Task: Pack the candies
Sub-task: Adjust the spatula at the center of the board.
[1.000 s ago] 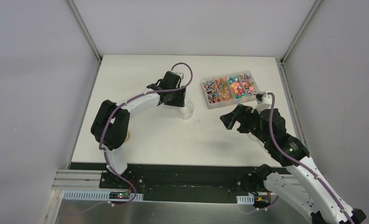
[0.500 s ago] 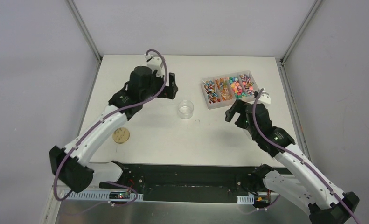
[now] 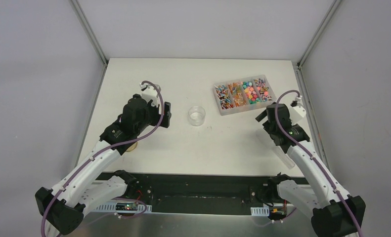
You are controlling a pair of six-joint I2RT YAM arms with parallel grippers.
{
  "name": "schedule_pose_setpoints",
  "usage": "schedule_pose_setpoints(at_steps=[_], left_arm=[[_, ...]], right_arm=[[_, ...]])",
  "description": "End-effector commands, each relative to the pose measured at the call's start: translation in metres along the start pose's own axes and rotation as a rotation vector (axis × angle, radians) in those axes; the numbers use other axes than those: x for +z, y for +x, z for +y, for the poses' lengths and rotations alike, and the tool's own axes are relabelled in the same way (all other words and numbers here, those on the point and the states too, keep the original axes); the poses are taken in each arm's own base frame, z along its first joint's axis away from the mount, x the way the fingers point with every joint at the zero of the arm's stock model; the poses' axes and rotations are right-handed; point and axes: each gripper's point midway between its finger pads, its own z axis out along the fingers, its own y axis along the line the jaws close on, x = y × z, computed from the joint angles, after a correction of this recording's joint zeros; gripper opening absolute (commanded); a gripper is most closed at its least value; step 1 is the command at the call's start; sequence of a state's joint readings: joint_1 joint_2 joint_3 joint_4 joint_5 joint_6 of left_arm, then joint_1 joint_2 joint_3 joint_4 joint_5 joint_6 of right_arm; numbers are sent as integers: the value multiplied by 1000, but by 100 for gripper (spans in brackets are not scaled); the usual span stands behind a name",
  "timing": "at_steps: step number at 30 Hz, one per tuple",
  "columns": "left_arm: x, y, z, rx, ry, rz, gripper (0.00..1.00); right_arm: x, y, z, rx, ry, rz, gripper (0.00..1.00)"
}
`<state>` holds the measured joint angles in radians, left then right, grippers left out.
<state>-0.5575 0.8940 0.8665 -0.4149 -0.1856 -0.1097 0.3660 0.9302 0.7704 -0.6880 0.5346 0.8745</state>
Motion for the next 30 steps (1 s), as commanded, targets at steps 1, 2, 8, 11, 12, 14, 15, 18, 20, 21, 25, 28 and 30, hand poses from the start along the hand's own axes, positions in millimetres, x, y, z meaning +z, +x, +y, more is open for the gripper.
schedule_pose_setpoints(at_steps=[1,2,8,11,12,14,15,18,20,21,25,28,30], left_arm=[[-6,-3,2,20,-2,-41,99],[-6,-3,1,20,5,-42,99],[-5,-4,2,19,0,-44,99],[-6,-4,2,19,2,-46,99],[-5,-4,2,19,0,-46,99],[-5,-4,2,22,-2,-44,99],[-4,-3,3,23,-6,-41,99],[-3,-2,4,25,-11,-39,99],[-3,-3,4,25,-11,-39,99],[-3,-3,3,25,-10,-40,99],[-2,-2,3,26,-11,-36,99],[-1,-2,3,28,-9,-34,99],[-1,-2,3,29,-9,-32,99]], right_arm=[[11,-19,-27,116,87,-61,100],[16,-21,-33,113,106,-67,100],[42,-18,-57,74,183,-15,100],[53,-15,-65,69,189,7,100],[57,-12,-66,66,181,14,100],[64,-5,-66,63,163,42,100],[66,0,-66,55,155,61,100],[70,14,-64,21,130,115,99],[71,22,-61,4,105,152,99],[70,26,-59,-2,86,172,98],[64,41,-43,-3,-24,239,95],[57,48,-33,10,-97,267,92],[51,56,-22,15,-167,300,90]])
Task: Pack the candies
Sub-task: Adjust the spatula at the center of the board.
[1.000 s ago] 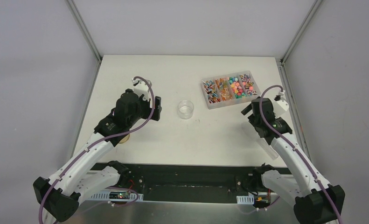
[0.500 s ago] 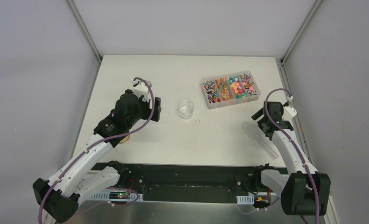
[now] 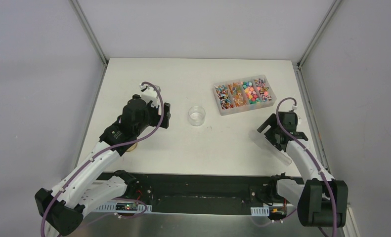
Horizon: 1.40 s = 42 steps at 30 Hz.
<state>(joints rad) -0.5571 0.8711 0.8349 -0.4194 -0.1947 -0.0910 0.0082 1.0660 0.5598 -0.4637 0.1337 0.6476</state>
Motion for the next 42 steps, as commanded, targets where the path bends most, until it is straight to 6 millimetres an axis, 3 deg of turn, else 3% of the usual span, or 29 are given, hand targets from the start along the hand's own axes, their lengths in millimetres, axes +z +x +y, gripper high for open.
schedule_pose_setpoints(at_steps=[1,10,14,22,27,30,33,42], left_arm=[[1,-12,-2,8,3,-44,99],[-1,-12,-1,7,4,-48,99],[-2,-14,0,6,-3,-54,99],[-19,-28,19,-26,-93,-135,99],[-31,-35,29,-46,-135,-190,98],[-34,-37,31,-51,-143,-211,99],[-35,-39,32,-55,-146,-220,98],[-34,-38,31,-49,-144,-213,98]], right_arm=[[-14,11,38,-19,-221,48,89],[-23,46,80,-225,-355,153,82],[-27,62,101,-423,-382,196,80],[-43,37,139,-1025,-484,33,80],[-36,5,122,-1276,-323,-38,83],[-27,-7,112,-1288,-237,-32,85],[-17,-20,113,-1155,-173,-38,82],[-2,21,129,-1040,-317,92,75]])
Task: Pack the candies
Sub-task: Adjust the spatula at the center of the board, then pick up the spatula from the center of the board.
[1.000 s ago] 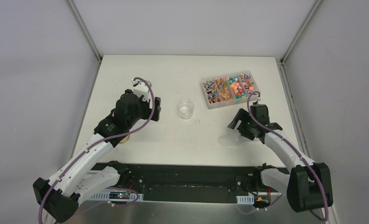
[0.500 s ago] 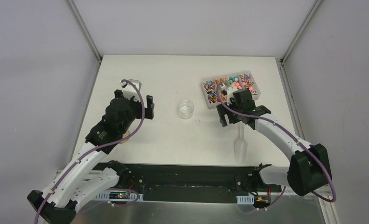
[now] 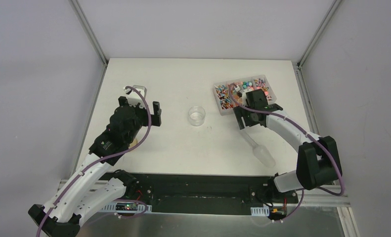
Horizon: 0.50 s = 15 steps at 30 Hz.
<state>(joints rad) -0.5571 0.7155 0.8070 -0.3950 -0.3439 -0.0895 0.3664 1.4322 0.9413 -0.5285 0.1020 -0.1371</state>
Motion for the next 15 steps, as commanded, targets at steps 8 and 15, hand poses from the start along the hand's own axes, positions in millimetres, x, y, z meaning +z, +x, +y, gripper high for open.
schedule_pose_setpoints(at_steps=[8,15], left_arm=[[0,-11,2,-10,-15,-47,99],[0,-11,1,-11,-12,-48,98]], right_arm=[[10,15,54,-113,-166,0,75],[17,23,54,-165,-125,34,72]])
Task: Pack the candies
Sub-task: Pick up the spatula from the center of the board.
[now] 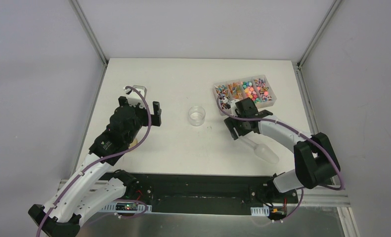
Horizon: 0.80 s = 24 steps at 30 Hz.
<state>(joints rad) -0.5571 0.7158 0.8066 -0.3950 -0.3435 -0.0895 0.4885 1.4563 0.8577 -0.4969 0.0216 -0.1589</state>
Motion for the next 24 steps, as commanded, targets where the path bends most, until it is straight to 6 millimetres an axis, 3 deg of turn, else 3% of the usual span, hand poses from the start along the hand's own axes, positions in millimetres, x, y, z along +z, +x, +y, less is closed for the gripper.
schedule_pose_setpoints(at_steps=[1,9,15,24], left_arm=[[0,-12,2,-13,-17,-50,99],[-3,-14,10,-25,-56,-65,99],[-4,-15,25,-46,-146,-76,99],[0,-10,17,-26,-101,-60,98]], right_arm=[[7,-6,-1,-41,26,-7,71],[18,-3,4,-120,47,41,59],[15,-11,9,-147,55,25,36],[-18,-37,19,-155,22,-71,2]])
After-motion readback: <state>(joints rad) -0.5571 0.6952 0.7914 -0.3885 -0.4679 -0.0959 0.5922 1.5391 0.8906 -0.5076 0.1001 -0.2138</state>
